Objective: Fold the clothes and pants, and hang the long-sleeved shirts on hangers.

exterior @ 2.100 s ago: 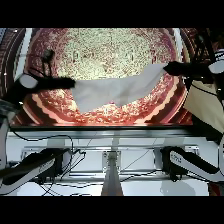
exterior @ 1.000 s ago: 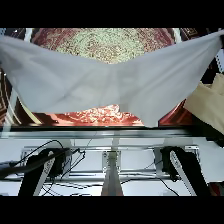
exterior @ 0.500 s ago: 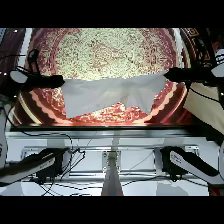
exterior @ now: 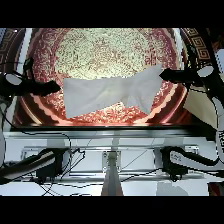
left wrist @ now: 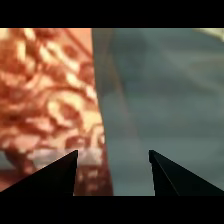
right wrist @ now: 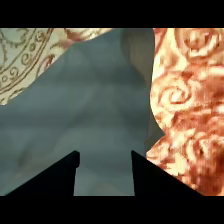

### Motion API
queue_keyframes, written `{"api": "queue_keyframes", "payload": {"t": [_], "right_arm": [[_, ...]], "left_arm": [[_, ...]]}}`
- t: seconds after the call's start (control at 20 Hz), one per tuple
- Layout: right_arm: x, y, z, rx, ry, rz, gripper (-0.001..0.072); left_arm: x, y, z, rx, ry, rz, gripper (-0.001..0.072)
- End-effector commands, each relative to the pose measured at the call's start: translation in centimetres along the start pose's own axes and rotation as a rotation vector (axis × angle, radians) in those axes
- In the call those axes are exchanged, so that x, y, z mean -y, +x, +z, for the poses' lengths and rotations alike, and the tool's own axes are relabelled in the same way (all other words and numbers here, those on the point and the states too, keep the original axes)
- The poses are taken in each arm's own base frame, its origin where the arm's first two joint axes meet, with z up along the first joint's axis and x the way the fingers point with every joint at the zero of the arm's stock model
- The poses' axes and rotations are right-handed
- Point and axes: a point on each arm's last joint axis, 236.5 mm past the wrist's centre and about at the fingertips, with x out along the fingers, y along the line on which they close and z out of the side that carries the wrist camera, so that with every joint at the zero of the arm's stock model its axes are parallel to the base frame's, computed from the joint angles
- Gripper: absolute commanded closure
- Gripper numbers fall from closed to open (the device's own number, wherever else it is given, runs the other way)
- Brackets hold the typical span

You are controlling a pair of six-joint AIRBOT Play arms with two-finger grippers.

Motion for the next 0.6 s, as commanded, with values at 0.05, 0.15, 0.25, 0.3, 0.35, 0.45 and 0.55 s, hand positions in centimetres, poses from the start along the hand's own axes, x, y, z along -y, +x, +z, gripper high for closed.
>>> {"api": "queue_keyframes", "payload": {"t": [0.05, 0.15, 0.25, 0.3, 0.35, 0.45, 0.55], "right_arm": [[0.2, 0.2, 0.1, 0.005, 0.000, -0.006, 0.0326], [0.4, 0.2, 0.0, 0.002, -0.008, -0.014, 0.0326], [0.6, 0.2, 0.0, -0.001, -0.018, -0.024, 0.0325], [0.6, 0.2, 0.0, -0.001, -0.018, -0.024, 0.0326], [0.6, 0.2, 0.0, -0.001, -0.018, -0.024, 0.0326], [0.6, 0.2, -0.1, -0.002, -0.018, -0.024, 0.0326], [0.6, 0.2, -0.1, -0.002, -0.018, -0.024, 0.0326]], "left_arm": [[0.0, 0.0, -9.5, -0.198, -0.131, -0.114, 0.0232], [0.9, 1.8, -12.0, -0.174, -0.205, -0.149, 0.0231], [1.7, 3.8, -14.0, -0.180, -0.265, -0.170, 0.0230], [2.1, 4.5, -14.6, -0.177, -0.291, -0.181, 0.0231], [2.5, 4.9, -14.9, -0.170, -0.281, -0.192, 0.0230], [3.2, 5.4, -14.5, -0.145, -0.247, -0.202, 0.0231], [3.4, 5.6, -13.9, -0.117, -0.242, -0.198, 0.0231]]}}
